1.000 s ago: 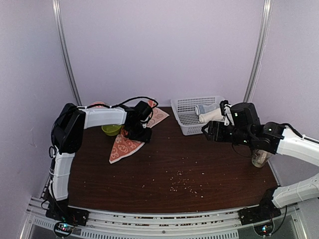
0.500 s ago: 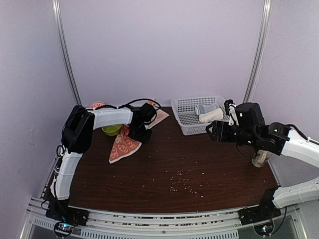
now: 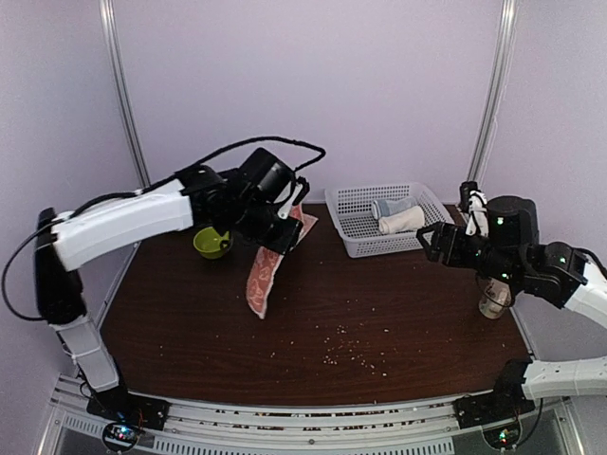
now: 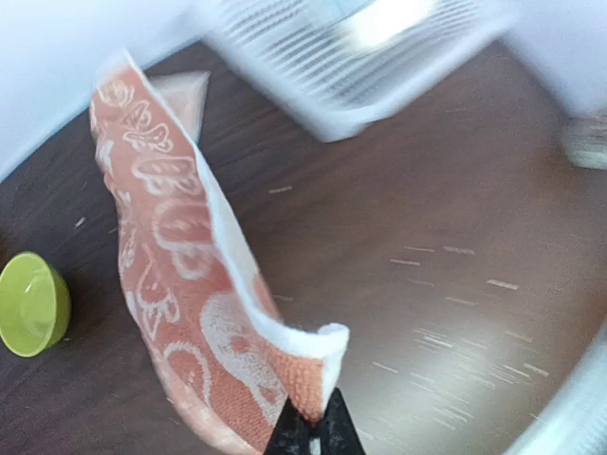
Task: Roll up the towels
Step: Pick up the towel from the center of the board, then flatten out the towel at the center of the board.
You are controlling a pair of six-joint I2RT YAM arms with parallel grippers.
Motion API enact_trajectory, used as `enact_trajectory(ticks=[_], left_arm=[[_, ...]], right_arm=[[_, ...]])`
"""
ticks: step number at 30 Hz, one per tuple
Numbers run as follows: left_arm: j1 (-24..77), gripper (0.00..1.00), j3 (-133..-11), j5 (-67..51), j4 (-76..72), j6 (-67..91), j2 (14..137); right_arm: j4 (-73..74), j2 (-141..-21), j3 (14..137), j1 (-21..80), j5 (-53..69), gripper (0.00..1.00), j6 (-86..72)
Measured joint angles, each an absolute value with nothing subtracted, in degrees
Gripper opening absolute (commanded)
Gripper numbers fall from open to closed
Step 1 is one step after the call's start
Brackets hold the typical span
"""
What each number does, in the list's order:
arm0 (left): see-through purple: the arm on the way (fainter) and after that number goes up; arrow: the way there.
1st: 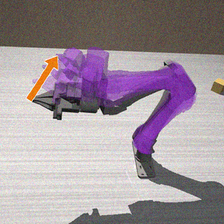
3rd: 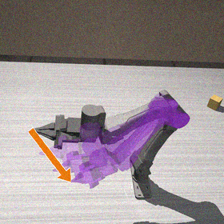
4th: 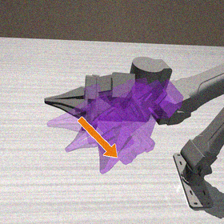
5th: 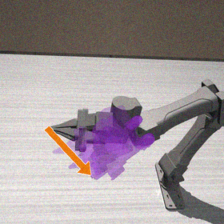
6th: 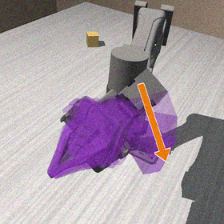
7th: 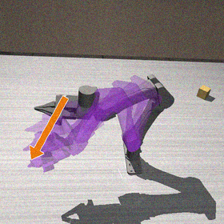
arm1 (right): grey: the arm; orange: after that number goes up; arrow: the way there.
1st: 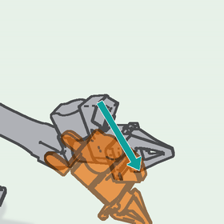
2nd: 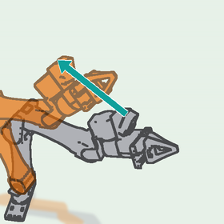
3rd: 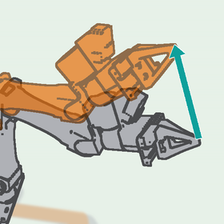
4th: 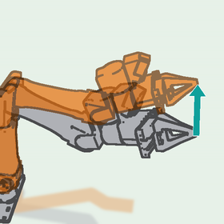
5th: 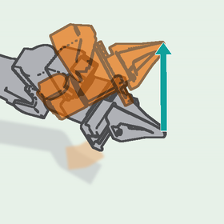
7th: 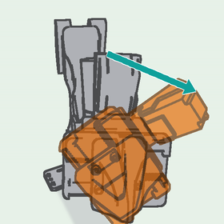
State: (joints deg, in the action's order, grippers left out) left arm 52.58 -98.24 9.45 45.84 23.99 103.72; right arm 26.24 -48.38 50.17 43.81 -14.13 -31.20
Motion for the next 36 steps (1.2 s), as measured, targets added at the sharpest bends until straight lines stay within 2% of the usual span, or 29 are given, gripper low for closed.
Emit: enact_trajectory(ticks=[4, 7, 9, 11, 15, 22, 27, 36], left_arm=[[63.99, 0.00, -83.83, 9.02, 43.66, 31.29, 78.08], [63.00, 0.00, -66.94, 10.55, 42.28, 38.87, 60.25], [61.43, 0.00, -56.23, 12.69, 42.87, 43.70, 53.39], [61.28, 0.00, -48.14, 13.58, 44.03, 47.44, 52.12], [61.34, 0.00, -40.27, 14.98, 46.98, 53.36, 55.16], [61.32, 0.00, -39.53, 18.74, 47.64, 57.39, 55.61], [61.32, 0.00, -39.55, 20.88, 47.83, 57.41, 56.95], [61.32, 0.00, -39.48, 21.89, 47.68, 57.32, 57.25]], right_arm=[[25.71, -44.18, 49.50, 43.79, -15.38, 0.85, -31.14], [24.25, -42.22, 46.61, 43.70, -15.40, 0.86, -31.59], [22.98, -42.98, 44.27, 43.64, -14.70, 0.85, -32.27], [22.17, -45.39, 42.33, 43.64, -13.28, 0.85, -33.28], [19.62, -53.87, 39.77, 43.64, -7.90, 0.84, -35.88], [13.08, -70.24, 38.35, 43.64, 2.98, 0.77, -41.85], [10.83, -83.79, 41.50, 43.64, 6.00, 0.65, -47.68], [10.72, -95.00, 48.64, 43.77, 6.76, 0.50, -49.76]])
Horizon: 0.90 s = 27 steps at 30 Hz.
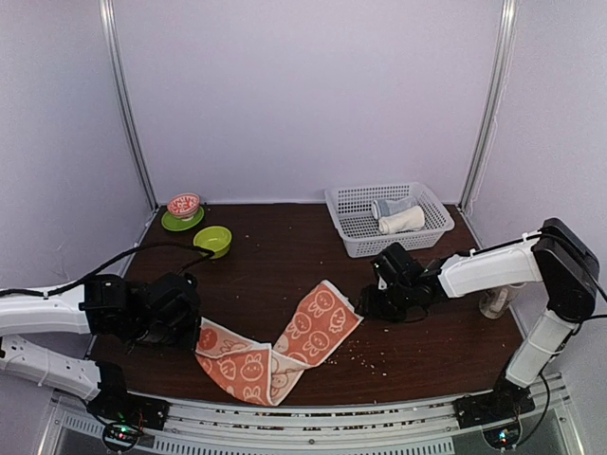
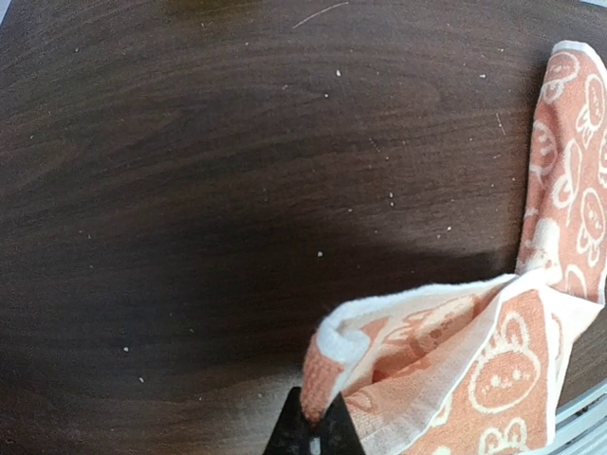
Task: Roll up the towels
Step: Flatten out the towel at the center of the board.
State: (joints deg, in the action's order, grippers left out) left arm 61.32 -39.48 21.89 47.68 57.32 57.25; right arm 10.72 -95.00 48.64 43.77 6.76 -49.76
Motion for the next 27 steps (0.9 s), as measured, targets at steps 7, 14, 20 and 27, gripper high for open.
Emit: enact_trajectory(ticks=[7, 14, 20, 27], left_arm=[[61.32, 0.00, -39.42, 22.13, 47.20, 56.49, 56.80], [61.32, 0.00, -39.42, 22.13, 46.76, 55.88, 56.90], [61.32, 0.00, -38.85, 22.13, 46.54, 55.88, 55.16], [61.32, 0.00, -38.02, 22.13, 46.57, 55.40, 51.09]], right_arm=[[12.01, -96.12, 49.21, 45.06, 7.55, 0.42, -49.71], [13.39, -99.04, 52.47, 47.11, 8.16, 0.27, -49.23], [13.56, -100.27, 53.28, 47.86, 7.62, 0.00, -49.93], [12.88, -93.62, 48.77, 47.46, 5.61, 0.00, -51.70]])
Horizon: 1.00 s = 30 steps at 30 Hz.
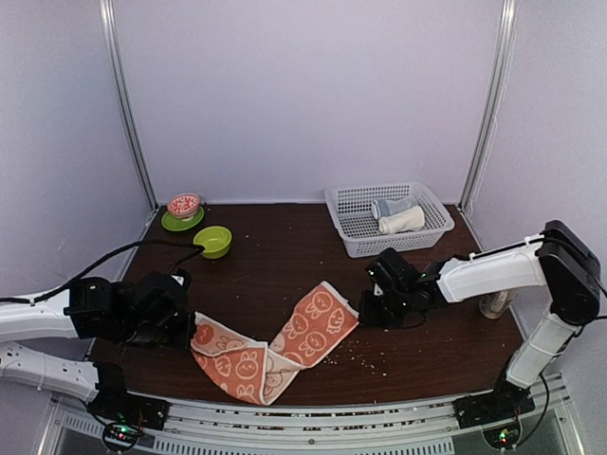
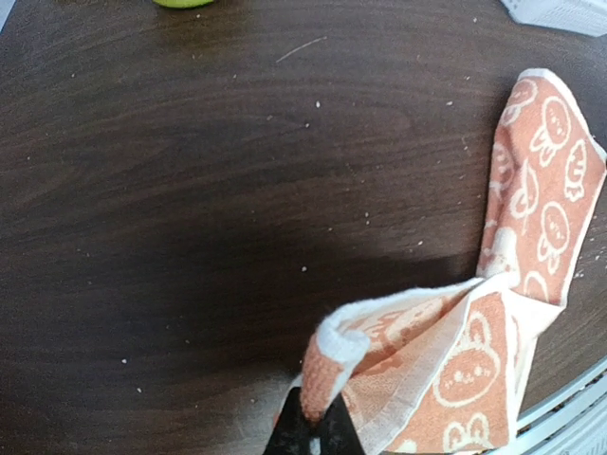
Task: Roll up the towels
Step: Flatten out the towel at the center of the board.
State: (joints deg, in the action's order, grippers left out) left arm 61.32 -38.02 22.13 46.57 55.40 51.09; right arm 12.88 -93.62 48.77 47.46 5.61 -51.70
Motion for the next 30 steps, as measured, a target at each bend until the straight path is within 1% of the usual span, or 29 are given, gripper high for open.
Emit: enact_trajectory(ticks=[3, 4, 8, 11, 12, 15, 19, 22, 26, 30], left_arm=[[61.32, 0.00, -38.04, 22.26, 46.19, 53.95, 47.66], [61.32, 0.00, -38.06, 22.41, 45.74, 52.90, 46.06], [61.32, 0.00, -38.59, 23.62, 43.07, 48.34, 41.91], [61.32, 0.01, -39.35, 24.49, 38.70, 43.03, 39.11], [61.32, 0.03, -39.46, 24.43, 36.58, 40.80, 38.17], [61.32, 0.04, -39.64, 22.70, 30.00, 33.91, 35.97], [61.32, 0.01, -40.66, 16.91, 24.08, 26.17, 33.98], [61.32, 0.00, -41.85, 10.28, 22.94, 23.20, 32.53], [61.32, 0.00, -41.91, -0.62, 23.03, 23.38, 29.52], [61.34, 0.00, -38.72, -8.27, 23.11, 27.55, 25.54]], right_arm=[[15.38, -83.24, 48.27, 47.35, 4.36, 0.00, -51.13], [16.34, -78.30, 48.77, 47.31, 3.90, 0.00, -50.70], [18.85, -65.45, 51.09, 47.31, 2.70, 0.00, -49.04], [21.98, -55.86, 51.11, 47.27, 1.61, 0.00, -47.92], [22.90, -53.47, 51.11, 47.27, 1.28, 0.00, -47.81], [25.74, -45.47, 51.13, 47.27, 0.62, 0.00, -47.24], [28.32, -37.28, 51.94, 47.27, 1.17, 0.00, -46.46], [30.74, -34.35, 54.46, 47.27, 2.44, 0.00, -45.56], [35.05, -31.68, 57.63, 47.27, 4.03, 0.00, -44.29], [38.87, -28.29, 58.15, 47.27, 4.75, 0.00, -45.10]])
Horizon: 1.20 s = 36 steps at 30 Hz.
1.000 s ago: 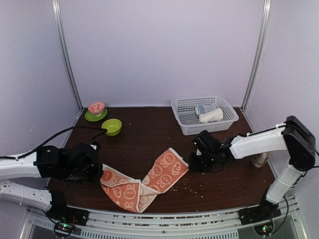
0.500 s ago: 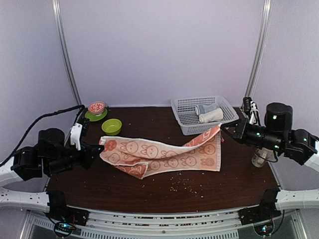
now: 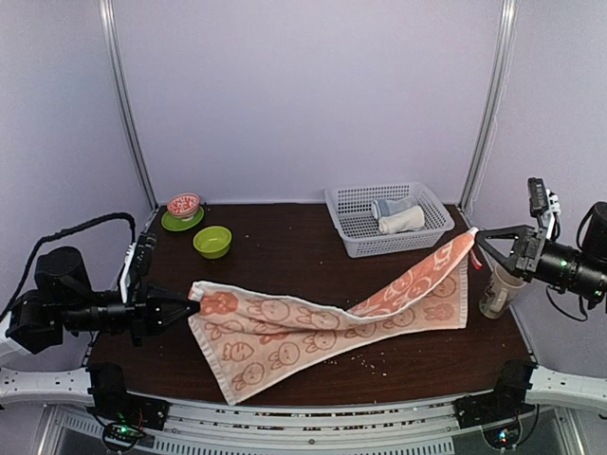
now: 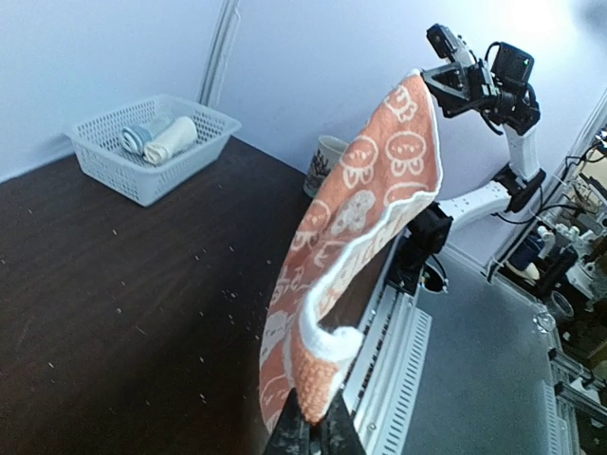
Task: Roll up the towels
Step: Flatten out the towel at the center of the board, then pick up the towel from the center of the board.
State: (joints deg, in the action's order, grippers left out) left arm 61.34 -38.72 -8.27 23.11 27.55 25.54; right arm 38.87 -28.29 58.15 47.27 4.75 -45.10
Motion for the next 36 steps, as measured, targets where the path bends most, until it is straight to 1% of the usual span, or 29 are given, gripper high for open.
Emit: enact_trajectory(ticks=[3, 7, 11, 16, 23, 29, 32, 36], left_arm=[[61.45, 0.00, -35.44, -10.46, 23.90, 30.41, 24.36], [61.45, 0.00, -32.56, -7.38, 23.70, 32.08, 26.06], [58.94, 0.00, -32.21, -3.11, 19.07, 32.05, 35.22], [47.81, 0.00, -30.22, -3.38, 9.15, 32.05, 47.03], [39.44, 0.00, -29.56, -3.38, -2.46, 29.69, 54.35], [37.19, 0.00, -30.68, -5.04, -11.70, 26.41, 66.94], [37.06, 0.00, -30.59, -5.76, -15.33, 25.58, 71.22], [37.06, 0.00, -27.88, -6.31, -21.74, 25.50, 71.24]], right_arm=[[40.64, -26.76, 57.39, 47.27, 3.55, 0.00, -47.20], [40.07, -27.94, 52.73, 47.13, -0.69, 0.00, -51.46], [37.08, -35.70, 45.93, 43.86, -4.21, 0.00, -55.99], [31.14, -46.00, 39.46, 34.89, -3.84, 0.00, -59.20], [22.74, -59.35, 41.28, 27.20, -1.50, 0.00, -57.52], [16.45, -71.75, 44.77, 25.78, 0.69, 0.00, -55.22], [14.59, -74.94, 45.12, 25.74, 2.07, 0.00, -54.28], [14.13, -75.53, 45.12, 25.71, 3.57, 0.00, -53.23]])
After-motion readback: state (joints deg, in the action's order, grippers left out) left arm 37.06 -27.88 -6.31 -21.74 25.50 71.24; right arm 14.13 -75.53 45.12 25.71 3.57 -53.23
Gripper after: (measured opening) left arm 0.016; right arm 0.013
